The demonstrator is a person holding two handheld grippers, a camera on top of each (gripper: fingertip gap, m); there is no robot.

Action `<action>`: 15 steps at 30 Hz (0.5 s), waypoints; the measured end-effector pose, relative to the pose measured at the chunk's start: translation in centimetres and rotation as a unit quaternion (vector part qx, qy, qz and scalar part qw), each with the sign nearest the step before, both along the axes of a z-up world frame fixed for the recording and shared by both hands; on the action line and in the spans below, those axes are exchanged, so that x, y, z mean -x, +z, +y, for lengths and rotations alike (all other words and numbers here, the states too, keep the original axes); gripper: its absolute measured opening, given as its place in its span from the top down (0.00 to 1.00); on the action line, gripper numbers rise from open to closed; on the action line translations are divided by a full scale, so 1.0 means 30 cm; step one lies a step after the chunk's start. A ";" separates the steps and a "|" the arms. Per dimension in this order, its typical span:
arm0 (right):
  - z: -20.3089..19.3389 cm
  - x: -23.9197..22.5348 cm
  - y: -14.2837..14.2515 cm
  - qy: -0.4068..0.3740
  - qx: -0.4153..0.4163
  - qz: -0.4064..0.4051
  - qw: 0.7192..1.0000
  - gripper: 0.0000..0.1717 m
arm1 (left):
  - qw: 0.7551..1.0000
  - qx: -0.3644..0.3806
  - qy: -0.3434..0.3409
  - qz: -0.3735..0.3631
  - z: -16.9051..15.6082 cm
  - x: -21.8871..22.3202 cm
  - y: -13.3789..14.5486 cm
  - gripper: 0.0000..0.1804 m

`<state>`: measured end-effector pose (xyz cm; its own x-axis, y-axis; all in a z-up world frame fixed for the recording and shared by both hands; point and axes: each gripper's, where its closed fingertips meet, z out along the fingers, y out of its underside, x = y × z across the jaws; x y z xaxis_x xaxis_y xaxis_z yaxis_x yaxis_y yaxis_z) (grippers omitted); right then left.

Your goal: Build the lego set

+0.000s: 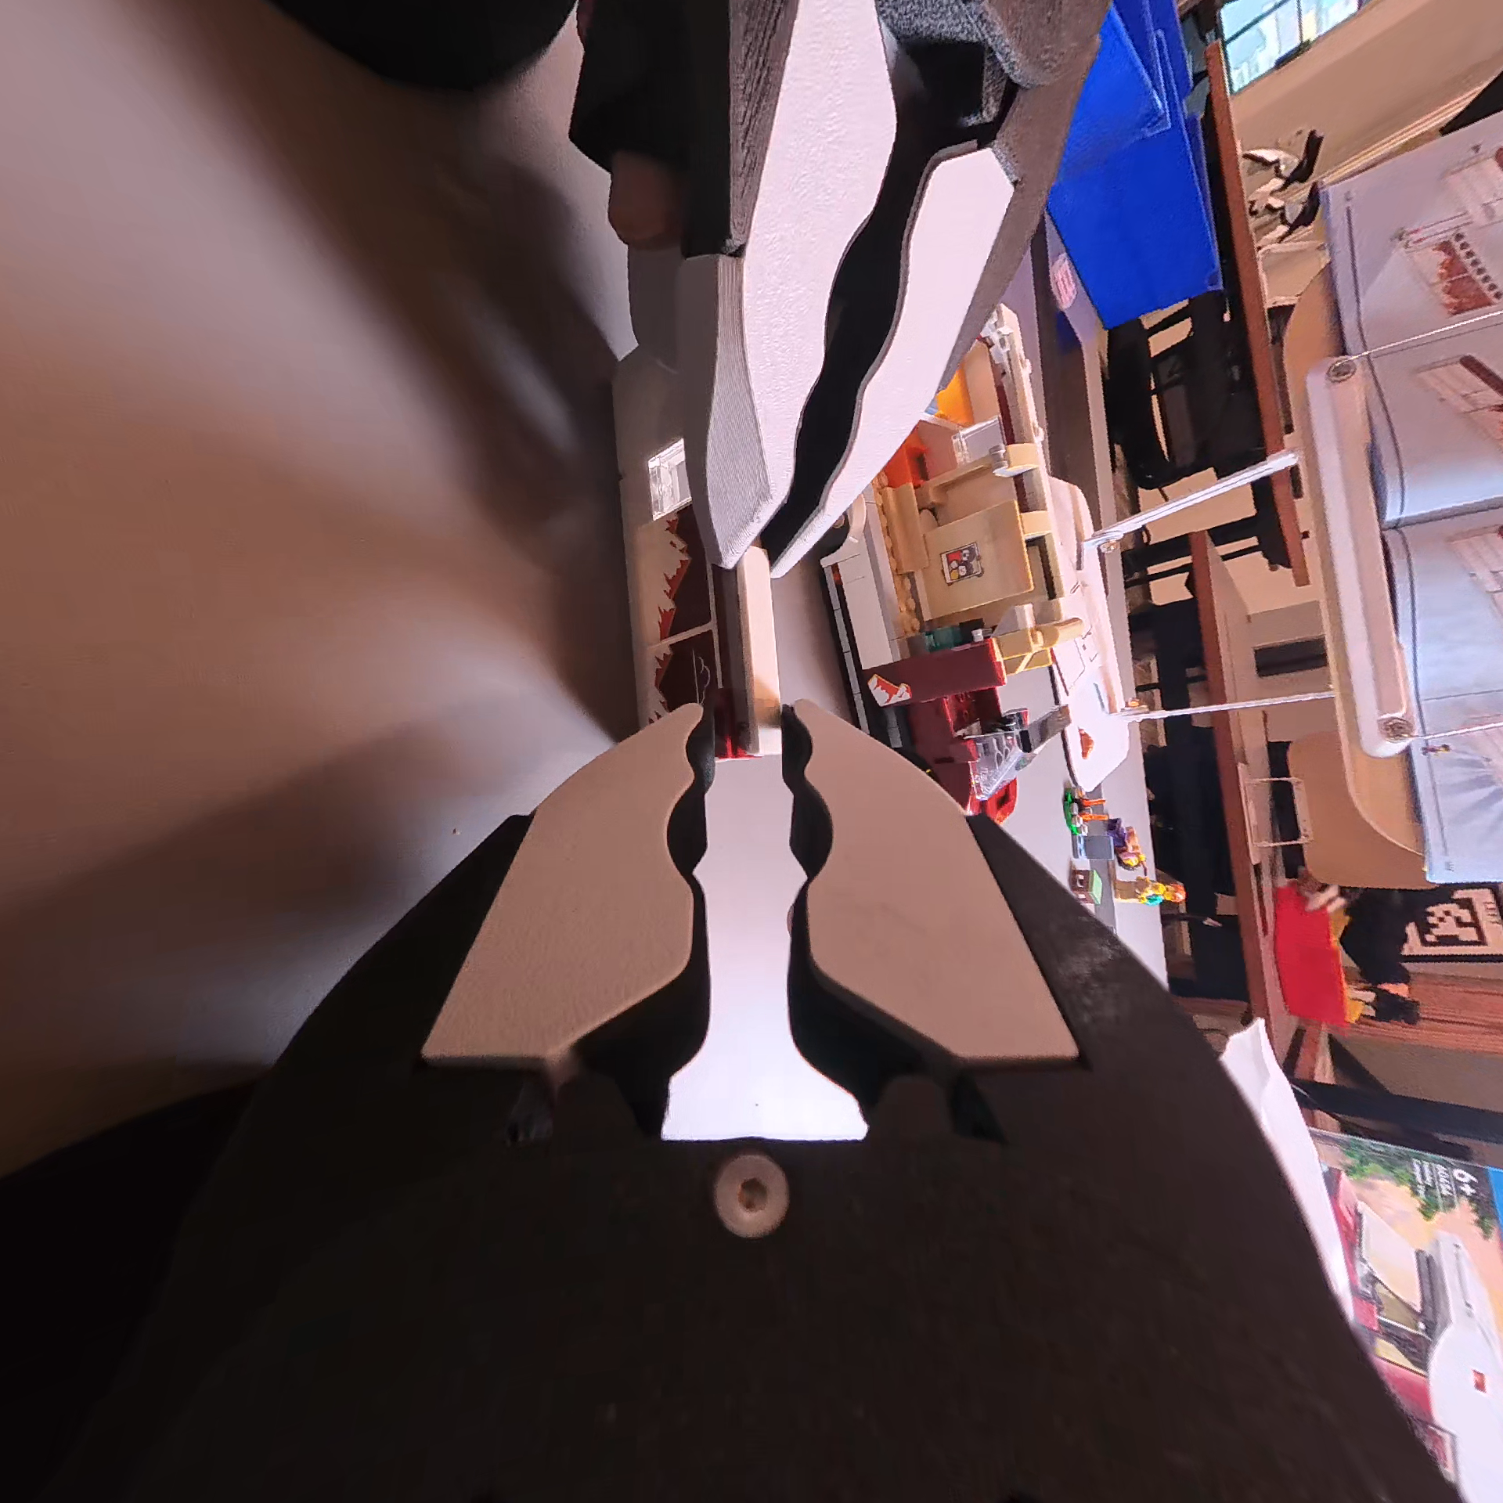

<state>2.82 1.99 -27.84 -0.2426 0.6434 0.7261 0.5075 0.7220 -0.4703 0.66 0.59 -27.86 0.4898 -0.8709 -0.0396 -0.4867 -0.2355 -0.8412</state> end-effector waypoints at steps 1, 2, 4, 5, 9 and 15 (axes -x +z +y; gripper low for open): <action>0.001 0.001 0.000 -0.001 -0.001 -0.001 1.000 0.91 | 1.000 -0.001 0.000 -0.001 0.000 0.000 0.000 0.96; 0.001 0.001 0.000 -0.003 -0.001 -0.002 1.000 0.91 | 1.000 -0.002 0.000 -0.002 0.001 0.000 0.000 0.96; 0.001 0.002 -0.001 -0.005 -0.001 -0.004 1.000 0.91 | 1.000 -0.001 0.000 -0.007 0.000 0.000 0.001 0.96; 0.001 0.004 -0.002 -0.006 0.000 -0.005 1.000 0.91 | 1.000 0.002 -0.001 -0.006 -0.002 0.000 -0.003 0.95; 0.000 0.009 -0.003 -0.007 0.000 -0.010 1.000 0.92 | 1.000 0.000 -0.003 0.011 -0.008 -0.003 -0.029 0.94; 0.002 0.014 -0.002 -0.005 -0.023 -0.016 1.000 0.92 | 1.000 -0.004 0.003 0.002 -0.005 -0.004 -0.020 0.94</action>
<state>2.39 2.05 -27.92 -0.2591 0.6129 0.7465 0.5292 0.7366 -0.4211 0.78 0.44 -28.46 0.4940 -0.8681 -0.0489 -0.4891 -0.2309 -0.8411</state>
